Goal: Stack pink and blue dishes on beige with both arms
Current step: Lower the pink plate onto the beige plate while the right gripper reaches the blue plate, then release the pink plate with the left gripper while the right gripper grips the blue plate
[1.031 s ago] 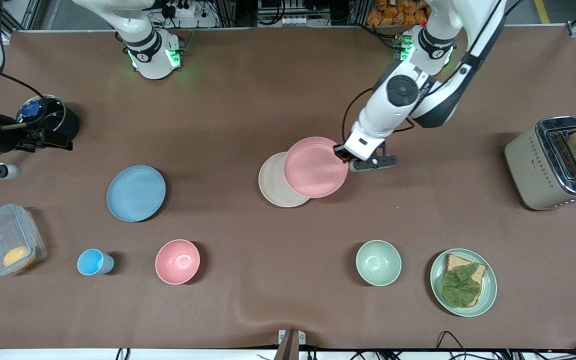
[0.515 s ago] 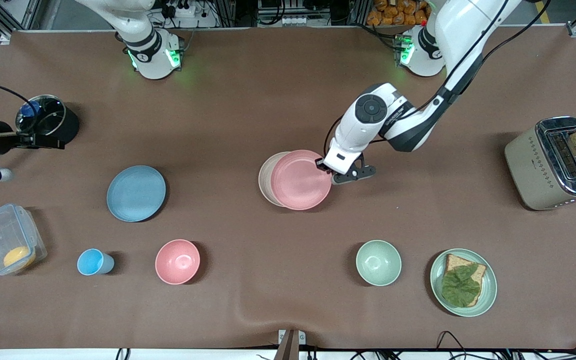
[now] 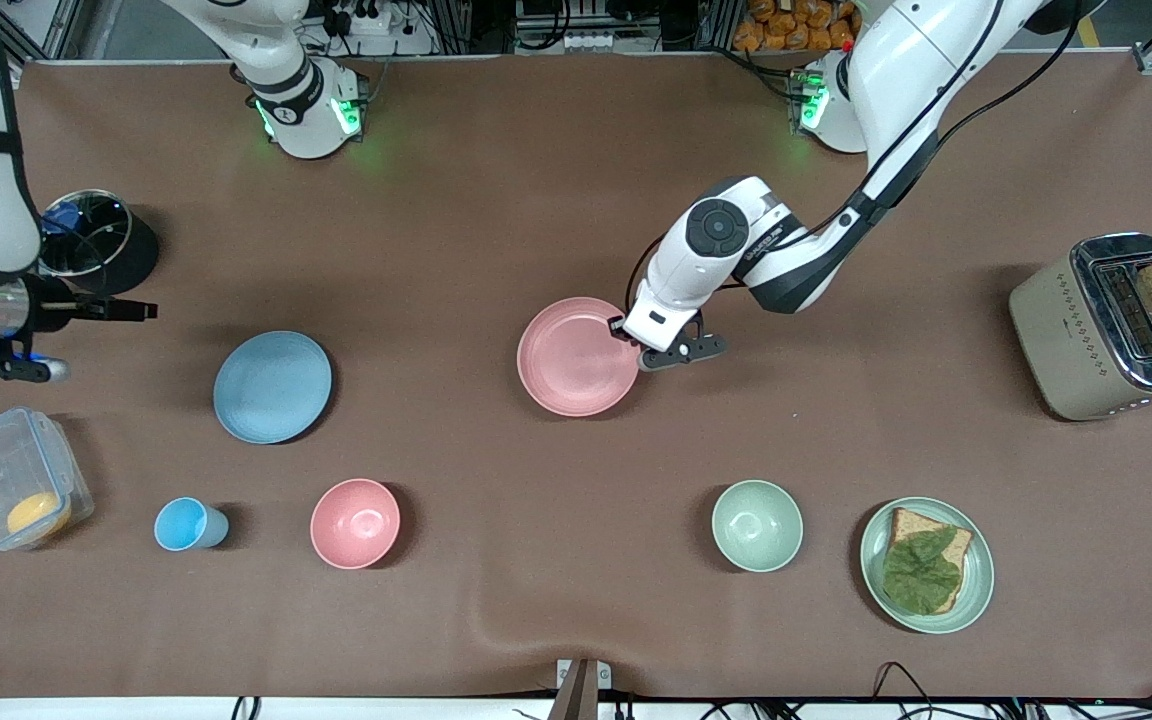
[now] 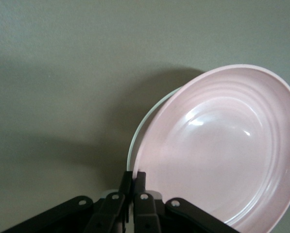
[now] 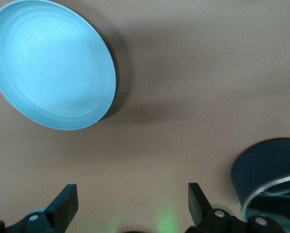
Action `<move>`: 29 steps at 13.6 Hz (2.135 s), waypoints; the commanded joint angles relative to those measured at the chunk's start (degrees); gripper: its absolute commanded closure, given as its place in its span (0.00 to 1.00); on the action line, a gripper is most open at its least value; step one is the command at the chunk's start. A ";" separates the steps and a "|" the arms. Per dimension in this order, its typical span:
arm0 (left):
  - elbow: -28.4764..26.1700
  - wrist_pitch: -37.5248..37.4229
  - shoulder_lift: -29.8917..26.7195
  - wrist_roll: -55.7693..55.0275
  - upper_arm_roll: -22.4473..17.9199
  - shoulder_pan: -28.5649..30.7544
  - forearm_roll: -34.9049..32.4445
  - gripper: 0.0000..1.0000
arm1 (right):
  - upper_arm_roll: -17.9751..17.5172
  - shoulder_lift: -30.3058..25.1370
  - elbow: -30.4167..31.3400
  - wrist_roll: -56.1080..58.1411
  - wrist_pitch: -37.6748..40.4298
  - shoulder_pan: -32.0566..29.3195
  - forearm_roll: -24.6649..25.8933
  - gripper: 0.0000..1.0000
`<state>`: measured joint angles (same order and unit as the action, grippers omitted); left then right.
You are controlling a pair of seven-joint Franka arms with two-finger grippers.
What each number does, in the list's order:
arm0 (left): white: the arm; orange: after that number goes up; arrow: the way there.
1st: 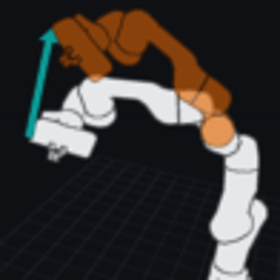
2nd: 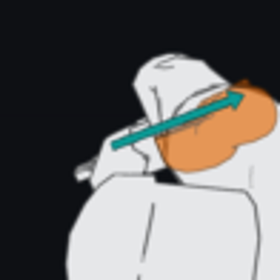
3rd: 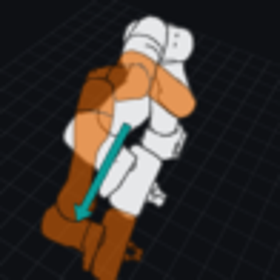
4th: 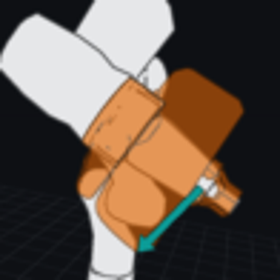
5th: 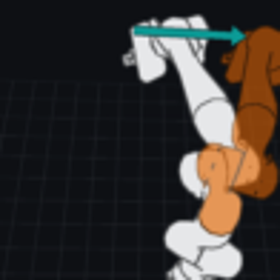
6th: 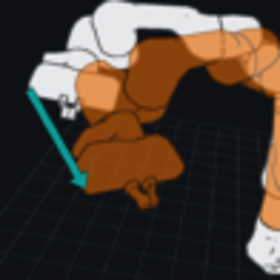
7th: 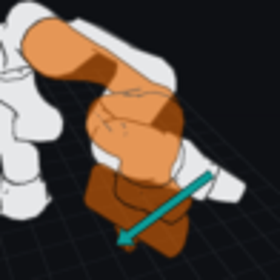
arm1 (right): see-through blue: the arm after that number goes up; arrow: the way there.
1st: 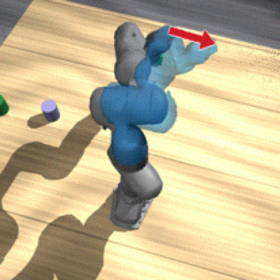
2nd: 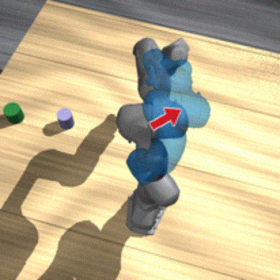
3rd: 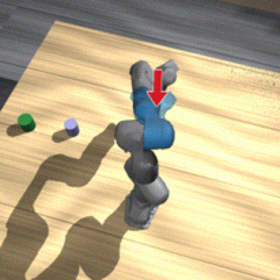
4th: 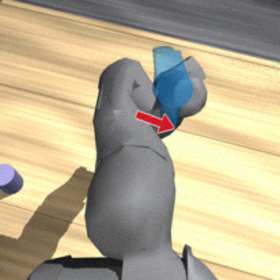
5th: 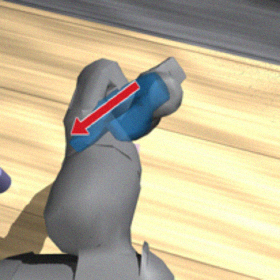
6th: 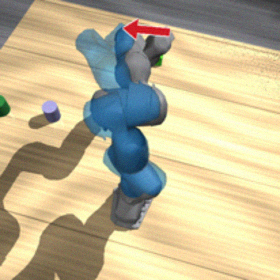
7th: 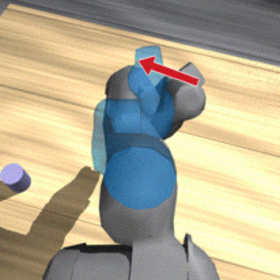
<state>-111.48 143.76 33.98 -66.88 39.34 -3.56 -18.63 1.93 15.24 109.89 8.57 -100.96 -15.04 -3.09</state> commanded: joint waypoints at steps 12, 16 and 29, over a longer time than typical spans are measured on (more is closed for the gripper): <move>3.20 -0.32 2.24 -5.62 -1.98 -3.12 -4.66 0.00 | -0.88 14.03 2.26 -0.39 -21.82 5.28 -0.25 0.00; 4.52 -1.73 -4.41 -4.84 -4.18 0.81 -5.89 0.00 | -0.97 15.51 2.26 -0.57 -24.97 5.72 -0.78 0.00; 22.44 -34.41 -17.01 21.85 -3.74 19.97 -0.73 0.00 | -1.06 16.49 2.44 0.04 -24.54 5.81 -4.64 1.00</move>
<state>-92.26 113.59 17.46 -49.91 35.31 14.15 -22.36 1.36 31.66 111.75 8.34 -125.45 -9.31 -6.16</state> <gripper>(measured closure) 0.000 0.819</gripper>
